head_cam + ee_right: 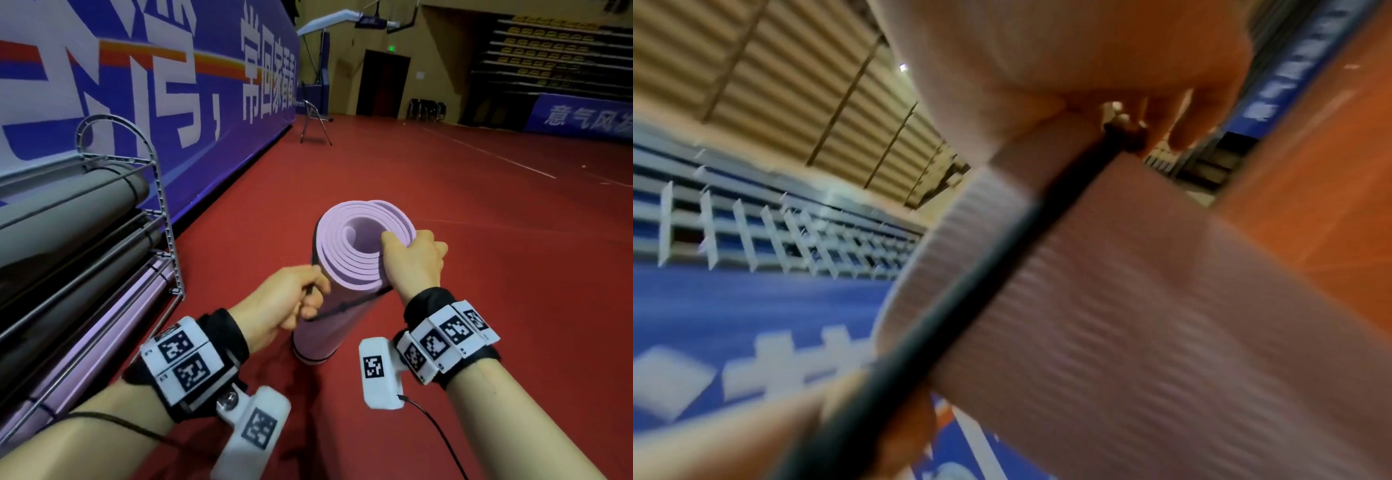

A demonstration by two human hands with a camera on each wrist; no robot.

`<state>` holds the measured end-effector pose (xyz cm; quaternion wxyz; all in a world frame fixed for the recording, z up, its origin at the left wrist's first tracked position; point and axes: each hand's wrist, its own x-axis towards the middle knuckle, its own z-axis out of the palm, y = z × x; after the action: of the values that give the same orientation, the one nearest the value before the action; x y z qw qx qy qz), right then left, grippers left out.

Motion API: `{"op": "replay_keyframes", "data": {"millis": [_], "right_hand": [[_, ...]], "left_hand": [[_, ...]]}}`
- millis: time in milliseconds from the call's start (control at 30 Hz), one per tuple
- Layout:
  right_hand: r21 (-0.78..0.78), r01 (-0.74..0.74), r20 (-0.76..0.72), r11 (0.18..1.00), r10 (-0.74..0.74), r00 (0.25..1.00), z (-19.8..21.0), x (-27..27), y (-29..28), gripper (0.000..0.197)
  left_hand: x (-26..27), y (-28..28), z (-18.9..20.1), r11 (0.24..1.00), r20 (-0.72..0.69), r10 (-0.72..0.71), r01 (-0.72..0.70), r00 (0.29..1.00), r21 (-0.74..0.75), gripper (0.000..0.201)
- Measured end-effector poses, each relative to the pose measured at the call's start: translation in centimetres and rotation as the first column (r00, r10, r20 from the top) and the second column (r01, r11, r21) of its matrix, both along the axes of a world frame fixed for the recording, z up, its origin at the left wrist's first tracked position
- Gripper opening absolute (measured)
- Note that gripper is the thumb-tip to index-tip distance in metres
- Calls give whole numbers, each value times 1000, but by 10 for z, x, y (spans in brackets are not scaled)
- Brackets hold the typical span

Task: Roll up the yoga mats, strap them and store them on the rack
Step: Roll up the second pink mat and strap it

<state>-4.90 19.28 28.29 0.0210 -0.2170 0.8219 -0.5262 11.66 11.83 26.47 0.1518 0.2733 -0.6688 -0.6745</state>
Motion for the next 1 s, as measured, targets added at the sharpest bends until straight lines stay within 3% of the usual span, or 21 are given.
{"op": "replay_keyframes", "data": {"millis": [67, 167, 233, 300, 367, 433, 500, 533, 600, 667, 767, 867, 933, 1000], "right_hand": [[-39, 20, 59, 999, -17, 998, -1, -10, 5, 49], [-50, -25, 34, 998, 27, 999, -6, -9, 7, 45], [-61, -91, -5, 994, 91, 996, -10, 0, 4, 49], [-134, -140, 25, 981, 145, 989, -11, 8, 3, 46], [-232, -161, 132, 959, 195, 972, -13, 7, 1, 42], [-321, -196, 249, 927, 282, 926, -16, 5, -1, 42], [-416, -270, 300, 868, 412, 860, -17, 7, -3, 36], [-481, -317, 314, 818, 498, 808, -17, 8, -4, 34], [-616, -339, 354, 712, 634, 688, -18, 9, -4, 49], [-705, -223, 423, 673, 651, 630, -25, 9, -7, 58], [-677, -130, 377, 724, 493, 784, -41, 11, -19, 33], [-589, -95, 274, 802, 309, 911, -58, 9, -34, 29], [-531, -92, 207, 842, 234, 950, -65, 4, -40, 27], [-454, -173, 141, 874, 262, 955, -70, -4, -46, 36]], "left_hand": [[-2, 6, -6, 997, 24, -54, 55, 998, -46, 33], [-8, -8, -9, 980, -30, 180, -182, 983, -77, 31], [-13, -22, -7, 943, -43, 333, -333, 942, 14, 34], [-16, -29, -9, 915, -23, 399, -397, 916, 65, 34], [-18, -30, -17, 918, 0, 397, -397, 918, -10, 30], [-19, -27, -23, 910, -22, 387, -385, 922, -152, 21], [-18, -25, -27, 887, -128, 402, -420, 907, -190, 22], [-17, -24, -28, 897, -194, 391, -420, 900, -138, 29], [-16, -22, -31, 930, -300, 346, -368, 889, -17, 35], [-15, -20, -30, 951, -364, 293, -309, 884, 15, 50], [-23, -24, -33, 950, -407, 269, -310, 873, -39, 70], [-31, -44, -44, 936, -384, 317, -351, 867, -22, 90], [-29, -53, -45, 926, -368, 355, -377, 859, 13, 85], [-23, -49, -32, 909, -335, 404, -415, 851, 42, 75]]}}
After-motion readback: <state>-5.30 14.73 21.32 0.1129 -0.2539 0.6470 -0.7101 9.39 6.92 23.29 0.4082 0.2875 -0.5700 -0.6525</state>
